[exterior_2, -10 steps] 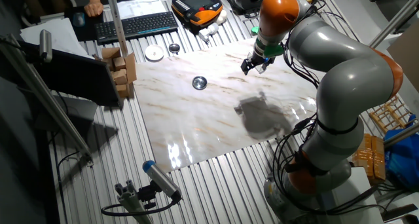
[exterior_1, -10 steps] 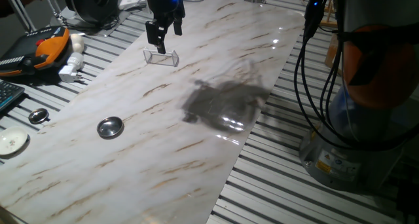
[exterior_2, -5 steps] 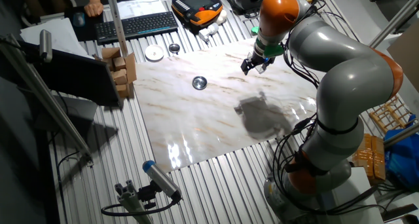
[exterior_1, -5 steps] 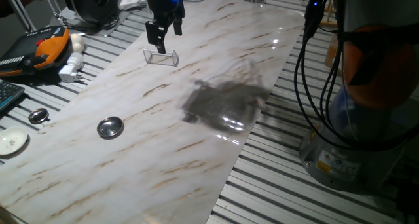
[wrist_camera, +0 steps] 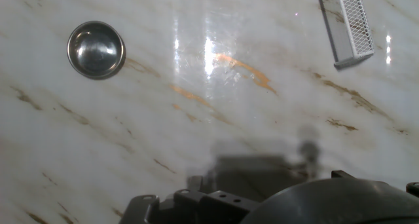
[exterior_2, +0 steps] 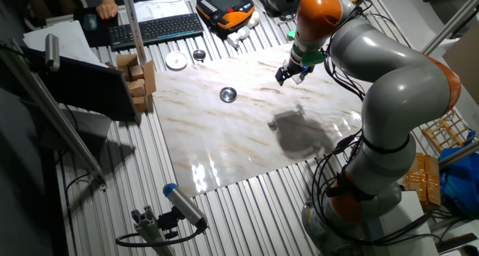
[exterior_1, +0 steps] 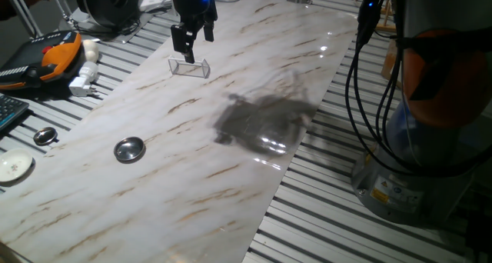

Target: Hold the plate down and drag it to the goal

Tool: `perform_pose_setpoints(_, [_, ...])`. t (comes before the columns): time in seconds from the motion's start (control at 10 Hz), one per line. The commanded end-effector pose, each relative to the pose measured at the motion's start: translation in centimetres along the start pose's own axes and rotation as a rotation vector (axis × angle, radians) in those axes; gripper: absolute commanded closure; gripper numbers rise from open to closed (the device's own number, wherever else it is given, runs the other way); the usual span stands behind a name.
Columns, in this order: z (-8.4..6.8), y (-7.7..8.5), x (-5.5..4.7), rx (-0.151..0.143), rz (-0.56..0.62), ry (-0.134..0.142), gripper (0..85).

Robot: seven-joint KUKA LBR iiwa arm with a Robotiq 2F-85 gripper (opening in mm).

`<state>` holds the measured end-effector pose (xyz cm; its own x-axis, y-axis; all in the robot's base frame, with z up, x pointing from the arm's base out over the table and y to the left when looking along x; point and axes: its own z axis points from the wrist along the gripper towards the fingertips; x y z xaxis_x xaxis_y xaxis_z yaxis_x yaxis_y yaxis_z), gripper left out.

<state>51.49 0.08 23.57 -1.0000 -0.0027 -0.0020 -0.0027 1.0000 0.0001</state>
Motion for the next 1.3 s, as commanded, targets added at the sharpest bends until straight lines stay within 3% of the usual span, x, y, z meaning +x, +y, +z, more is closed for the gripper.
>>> perform_pose_setpoints(0.0, [0.0,0.0,0.0,0.002,0.004,0.046,85.0])
perform_pose_setpoints(1.2, [-0.35,0.53,-0.32,0.003,0.01,0.043,85.0])
